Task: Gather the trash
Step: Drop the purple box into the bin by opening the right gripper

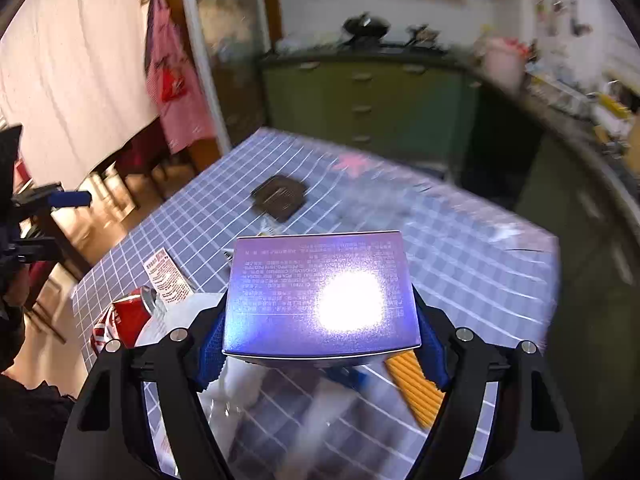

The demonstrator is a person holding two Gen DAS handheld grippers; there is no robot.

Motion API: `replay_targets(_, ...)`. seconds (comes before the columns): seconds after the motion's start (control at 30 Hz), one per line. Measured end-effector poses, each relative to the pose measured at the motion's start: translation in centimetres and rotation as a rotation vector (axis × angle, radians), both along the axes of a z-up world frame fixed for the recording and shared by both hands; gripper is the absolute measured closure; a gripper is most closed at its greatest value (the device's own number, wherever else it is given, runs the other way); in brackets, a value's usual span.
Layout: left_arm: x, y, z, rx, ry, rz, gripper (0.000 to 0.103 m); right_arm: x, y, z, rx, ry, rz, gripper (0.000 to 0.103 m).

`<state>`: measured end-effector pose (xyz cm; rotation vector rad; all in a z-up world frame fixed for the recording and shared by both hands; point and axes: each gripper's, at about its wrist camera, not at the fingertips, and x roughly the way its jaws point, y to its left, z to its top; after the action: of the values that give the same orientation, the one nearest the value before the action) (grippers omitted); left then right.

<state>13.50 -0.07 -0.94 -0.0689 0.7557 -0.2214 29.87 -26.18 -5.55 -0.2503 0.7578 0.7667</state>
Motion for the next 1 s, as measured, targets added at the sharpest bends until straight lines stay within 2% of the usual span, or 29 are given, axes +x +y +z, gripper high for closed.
replay_targets(0.13, -0.7, -0.7, 0.2, 0.003, -0.014, -0.022, 0.014, -2.4, -6.3, 2.0, -0.019, -0.037, -0.16, 0.027)
replay_targets(0.2, -0.8, -1.1, 0.1, -0.002, -0.015, -0.029, 0.013, -3.3, -11.2, 1.6, -0.048, -0.024, -0.302, 0.027)
replay_targets(0.33, -0.6, -2.1, -0.3, -0.019, 0.006, -0.051, 0.013, -4.1, -20.1, -2.4, -0.132, 0.07, -0.575, 0.027)
replay_targets(0.43, -0.3, -3.0, -0.2, -0.014, 0.018, -0.065, 0.013, -4.0, -24.7, -5.8, -0.16, 0.131, -0.689, 0.027)
replay_targets(0.63, -0.3, -4.6, 0.5, 0.026, -0.003, -0.073, 0.013, -2.2, -29.4, -10.3, -0.104, 0.203, -0.779, 0.026)
replay_targets(0.7, -0.2, -4.9, 0.4, 0.035, 0.0, -0.07, 0.012, -1.7, -30.1, -11.2, -0.096, 0.198, -0.803, 0.019)
replay_targets(0.9, 1.9, -4.6, -0.3, 0.064, 0.03, -0.051, 0.01, -2.8, -30.9, -10.6, -0.026, 0.168, -0.828, 0.015)
replay_targets(1.0, 4.8, -3.5, -0.8, 0.084, 0.051, -0.008, 0.008, -3.9, -30.2, -9.7, -0.005, 0.155, -0.816, 0.013)
